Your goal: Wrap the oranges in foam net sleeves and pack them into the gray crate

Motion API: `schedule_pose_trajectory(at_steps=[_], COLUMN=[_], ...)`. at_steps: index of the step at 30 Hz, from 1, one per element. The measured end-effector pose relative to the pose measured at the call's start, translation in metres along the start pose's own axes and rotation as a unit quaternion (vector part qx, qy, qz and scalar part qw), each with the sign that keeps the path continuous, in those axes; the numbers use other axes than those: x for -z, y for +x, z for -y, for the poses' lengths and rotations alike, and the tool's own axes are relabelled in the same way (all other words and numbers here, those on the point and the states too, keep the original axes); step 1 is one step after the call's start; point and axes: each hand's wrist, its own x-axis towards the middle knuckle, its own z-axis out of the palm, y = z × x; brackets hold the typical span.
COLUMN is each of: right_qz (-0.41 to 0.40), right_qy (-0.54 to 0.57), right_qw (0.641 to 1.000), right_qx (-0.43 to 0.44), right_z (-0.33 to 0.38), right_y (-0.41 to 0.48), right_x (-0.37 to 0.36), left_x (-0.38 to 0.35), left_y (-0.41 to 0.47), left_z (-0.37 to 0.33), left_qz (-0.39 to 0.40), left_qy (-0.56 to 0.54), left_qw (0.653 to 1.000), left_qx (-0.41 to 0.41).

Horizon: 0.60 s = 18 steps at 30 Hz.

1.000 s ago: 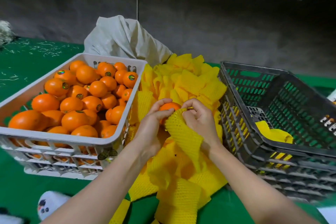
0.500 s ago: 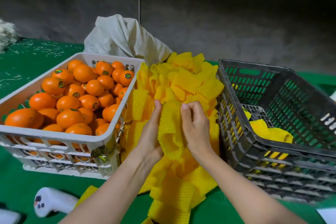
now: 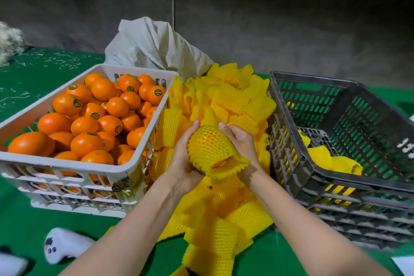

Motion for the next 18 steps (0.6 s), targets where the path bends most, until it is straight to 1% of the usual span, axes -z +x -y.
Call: schedule_pose_trajectory(at_steps=[5,7,8,10,11,12,13,14,15,16,18], right_qz=[0.108,0.146,0.149,0.128,0.117,0.103,0.084,0.065,0.048,0.037,0.033], right_qy=[0.037,0.090,0.123,0.159,0.163,0.171,0.182,0.195,0.204,0.211,0.209], right_qw=[0.990,0.977,0.968,0.959,0.959,0.959,0.957,0.954,0.949,0.945,0.944], right_qx=[-0.080,-0.130,-0.162,-0.197,-0.201,-0.202,-0.208,-0.220,-0.236,-0.247,-0.254], right_z=[0.008,0.007,0.006,0.002,-0.001,-0.002,-0.004,-0.003,-0.004,-0.006,-0.009], right_y=[-0.002,-0.005,-0.009,-0.016,-0.018,-0.020,-0.021,-0.023,-0.024,-0.024,-0.024], right_x=[0.011,0.015,0.014,0.008,0.004,0.000,-0.004,-0.008,-0.012,-0.014,-0.017], left_x=[0.001,0.001,0.000,-0.002,-0.001,0.000,0.002,0.004,0.004,0.005,0.006], left_y=[-0.002,-0.002,-0.001,0.000,0.002,0.004,0.006,0.006,0.005,0.005,0.006], left_z=[0.003,0.003,0.003,0.002,0.002,0.001,0.002,0.003,0.004,0.004,0.003], left_qz=[-0.009,-0.017,-0.032,-0.098,-0.142,-0.176,-0.193,-0.195,-0.197,-0.201,-0.213], left_qy=[0.032,0.056,0.063,0.086,0.113,0.167,0.235,0.299,0.349,0.376,0.390], left_qw=[0.999,0.998,0.997,0.988,0.975,0.951,0.918,0.882,0.851,0.831,0.808], left_qx=[-0.016,-0.028,-0.038,-0.084,-0.131,-0.191,-0.256,-0.308,-0.339,-0.358,-0.388])
